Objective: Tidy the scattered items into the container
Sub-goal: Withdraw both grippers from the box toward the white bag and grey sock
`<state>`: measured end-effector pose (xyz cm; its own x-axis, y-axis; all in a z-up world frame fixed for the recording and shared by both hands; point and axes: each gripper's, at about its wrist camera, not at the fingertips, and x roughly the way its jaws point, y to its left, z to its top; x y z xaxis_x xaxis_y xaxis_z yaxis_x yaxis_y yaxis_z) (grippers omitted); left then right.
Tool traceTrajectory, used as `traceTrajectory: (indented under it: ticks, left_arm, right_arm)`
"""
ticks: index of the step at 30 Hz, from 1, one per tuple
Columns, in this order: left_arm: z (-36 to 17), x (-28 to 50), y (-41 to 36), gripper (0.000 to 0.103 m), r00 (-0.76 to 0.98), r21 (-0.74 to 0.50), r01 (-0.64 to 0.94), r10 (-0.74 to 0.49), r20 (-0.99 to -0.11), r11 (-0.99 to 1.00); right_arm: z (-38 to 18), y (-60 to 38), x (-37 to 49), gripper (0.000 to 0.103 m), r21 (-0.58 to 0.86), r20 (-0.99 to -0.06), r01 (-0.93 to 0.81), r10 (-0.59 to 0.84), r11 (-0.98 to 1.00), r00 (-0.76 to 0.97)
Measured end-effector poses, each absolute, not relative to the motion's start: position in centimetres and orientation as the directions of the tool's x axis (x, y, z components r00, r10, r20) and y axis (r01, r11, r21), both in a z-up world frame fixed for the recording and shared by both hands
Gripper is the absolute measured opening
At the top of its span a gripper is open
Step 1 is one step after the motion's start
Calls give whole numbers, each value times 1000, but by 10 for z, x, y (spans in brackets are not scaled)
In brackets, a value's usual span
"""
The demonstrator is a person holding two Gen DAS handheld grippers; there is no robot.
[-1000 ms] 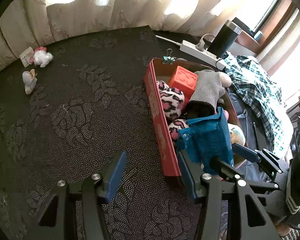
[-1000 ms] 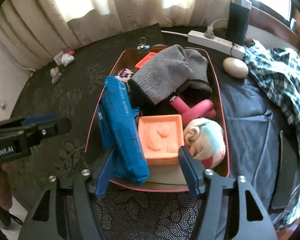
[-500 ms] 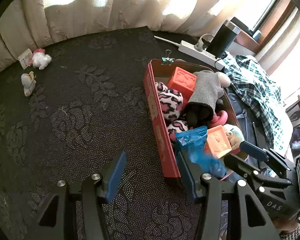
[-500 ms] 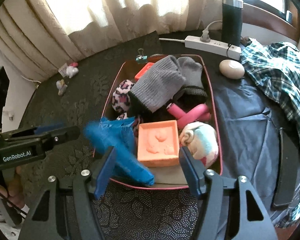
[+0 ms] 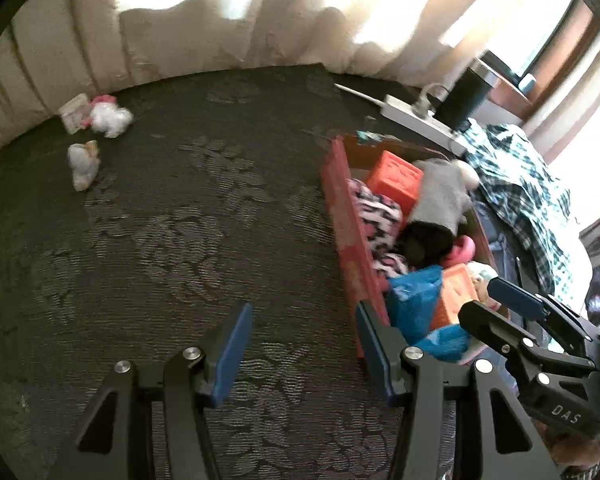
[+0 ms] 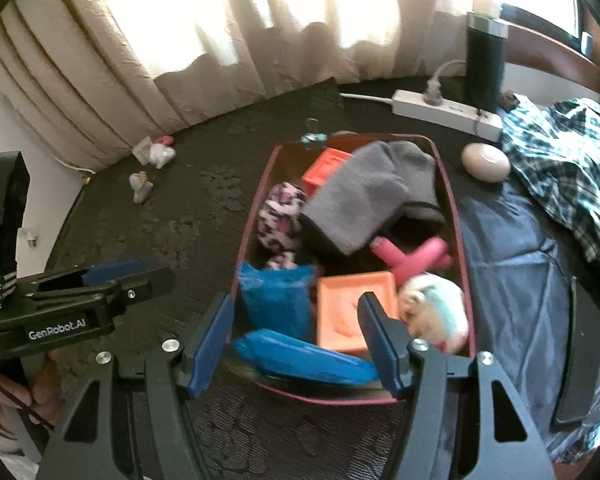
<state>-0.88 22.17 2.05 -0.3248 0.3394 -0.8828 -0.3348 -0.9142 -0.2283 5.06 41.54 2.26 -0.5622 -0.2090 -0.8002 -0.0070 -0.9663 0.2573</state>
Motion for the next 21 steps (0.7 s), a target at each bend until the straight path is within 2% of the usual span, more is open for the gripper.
traceTrajectory:
  ticks: [14,21]
  left_arm:
    - [24,-35,113,55,-379,-211,-169,261,-888,-963]
    - [17,-57,62,55,-379,-212,-133,247,-892,-968]
  right_arm:
    - [28,330,8,68,291,-784,106,-300,-951,-544]
    - [21,294,-14,68,292,-798,97,-299,-951,-523]
